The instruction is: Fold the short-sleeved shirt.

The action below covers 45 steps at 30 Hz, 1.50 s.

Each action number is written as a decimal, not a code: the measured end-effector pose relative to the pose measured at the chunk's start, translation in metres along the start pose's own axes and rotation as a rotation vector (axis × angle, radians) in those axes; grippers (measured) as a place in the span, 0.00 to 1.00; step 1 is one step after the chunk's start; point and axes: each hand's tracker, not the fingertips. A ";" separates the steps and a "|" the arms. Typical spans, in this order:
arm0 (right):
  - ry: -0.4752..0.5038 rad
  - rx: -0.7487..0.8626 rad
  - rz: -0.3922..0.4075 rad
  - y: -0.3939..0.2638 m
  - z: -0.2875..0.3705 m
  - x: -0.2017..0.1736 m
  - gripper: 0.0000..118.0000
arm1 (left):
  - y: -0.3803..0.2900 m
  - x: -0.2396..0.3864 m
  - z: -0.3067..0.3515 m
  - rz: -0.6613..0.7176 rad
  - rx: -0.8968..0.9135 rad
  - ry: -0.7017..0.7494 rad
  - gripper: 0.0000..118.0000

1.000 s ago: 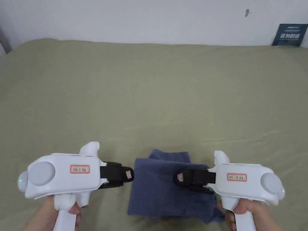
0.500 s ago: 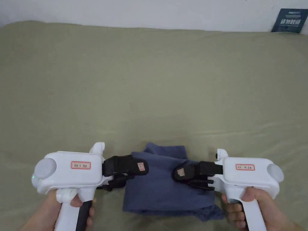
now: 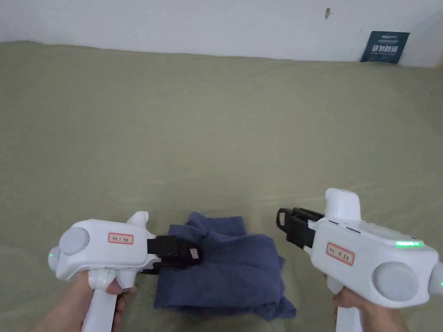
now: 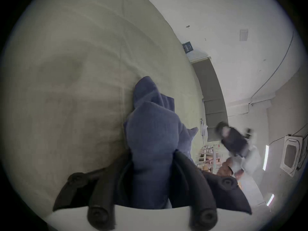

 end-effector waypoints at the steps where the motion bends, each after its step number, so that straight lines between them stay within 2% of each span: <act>1: -0.055 0.092 0.071 -0.004 0.005 -0.007 0.00 | 0.000 0.002 0.000 -0.001 0.000 0.006 0.23; 2: -0.127 0.158 0.125 -0.005 0.015 -0.016 0.00 | 0.002 -0.004 -0.001 -0.001 0.000 0.011 0.23; 4: -0.207 0.281 0.184 -0.009 0.029 -0.031 0.00 | 0.004 -0.005 0.000 0.013 -0.006 0.012 0.23; 7: -0.270 0.362 0.225 -0.011 0.034 -0.046 0.00 | -0.002 -0.001 0.003 0.024 -0.003 0.018 0.23; 15: -0.241 0.355 0.200 -0.004 0.031 -0.047 0.00 | -0.007 0.012 0.011 0.028 -0.014 0.013 0.23; 21: -0.230 0.366 0.224 0.002 0.027 -0.058 0.00 | -0.003 0.004 0.036 0.028 -0.002 0.022 0.23; 24: -0.199 0.367 0.217 0.005 0.016 -0.073 0.00 | -0.012 0.008 0.067 0.034 0.021 0.037 0.23; 29: -0.127 0.359 0.240 0.005 -0.009 -0.119 0.00 | 0.000 -0.028 0.143 0.049 0.082 0.085 0.23; 37: 0.112 0.299 0.286 -0.011 -0.073 -0.238 0.00 | 0.025 -0.118 0.301 0.124 0.233 0.200 0.23; 40: 0.202 0.283 0.274 -0.018 -0.098 -0.282 0.00 | 0.036 -0.151 0.353 0.163 0.274 0.235 0.23; 45: 0.305 0.251 0.277 -0.026 -0.130 -0.337 0.00 | 0.051 -0.193 0.410 0.232 0.340 0.316 0.23</act>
